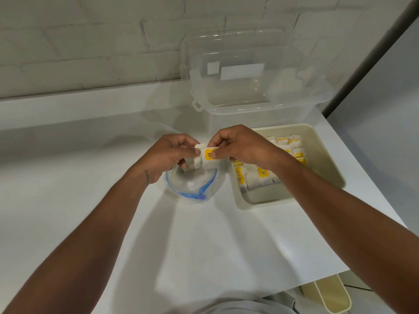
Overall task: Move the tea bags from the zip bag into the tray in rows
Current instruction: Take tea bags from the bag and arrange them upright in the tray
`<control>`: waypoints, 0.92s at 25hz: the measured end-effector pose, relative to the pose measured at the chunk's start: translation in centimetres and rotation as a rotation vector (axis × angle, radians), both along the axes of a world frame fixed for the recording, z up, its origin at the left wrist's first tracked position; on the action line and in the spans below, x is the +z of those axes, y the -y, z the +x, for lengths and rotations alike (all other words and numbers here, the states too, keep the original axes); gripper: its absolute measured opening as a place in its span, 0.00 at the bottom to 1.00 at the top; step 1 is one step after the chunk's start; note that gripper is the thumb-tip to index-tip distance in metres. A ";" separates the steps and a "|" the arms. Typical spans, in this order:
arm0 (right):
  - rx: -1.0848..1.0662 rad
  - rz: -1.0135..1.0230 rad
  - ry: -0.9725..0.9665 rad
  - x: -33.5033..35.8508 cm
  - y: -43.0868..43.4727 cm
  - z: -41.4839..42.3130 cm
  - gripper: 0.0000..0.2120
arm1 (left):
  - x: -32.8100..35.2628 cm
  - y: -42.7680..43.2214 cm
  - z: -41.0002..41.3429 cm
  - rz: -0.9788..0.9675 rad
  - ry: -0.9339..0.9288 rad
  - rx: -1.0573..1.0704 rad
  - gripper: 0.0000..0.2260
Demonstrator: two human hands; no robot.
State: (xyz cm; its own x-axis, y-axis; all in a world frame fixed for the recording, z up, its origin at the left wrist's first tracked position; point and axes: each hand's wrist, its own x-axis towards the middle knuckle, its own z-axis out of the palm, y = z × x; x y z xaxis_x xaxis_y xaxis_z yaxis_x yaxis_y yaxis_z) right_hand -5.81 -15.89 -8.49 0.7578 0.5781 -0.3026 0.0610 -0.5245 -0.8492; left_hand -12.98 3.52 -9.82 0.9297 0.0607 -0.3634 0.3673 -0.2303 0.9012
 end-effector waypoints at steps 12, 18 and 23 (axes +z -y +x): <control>-0.031 -0.124 -0.126 0.6 14.5 2.8 0.05 | 1.3 10.1 3.7 0.058 0.049 -0.263 0.06; -0.046 -0.302 0.002 0.5 18.5 3.3 0.07 | -0.9 15.3 6.4 0.094 0.030 -0.375 0.05; -0.006 -0.709 0.298 -0.3 19.9 4.3 0.04 | -2.8 18.4 8.3 0.127 0.061 -0.347 0.06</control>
State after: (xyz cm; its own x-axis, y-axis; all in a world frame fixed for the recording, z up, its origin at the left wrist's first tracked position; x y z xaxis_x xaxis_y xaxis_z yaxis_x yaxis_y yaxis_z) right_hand -1.49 -35.77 -8.79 0.8680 0.3174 -0.3818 0.2295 -0.9384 -0.2581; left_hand -4.69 -14.88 -12.66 0.9224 -0.2208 -0.3168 0.1945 -0.4431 0.8751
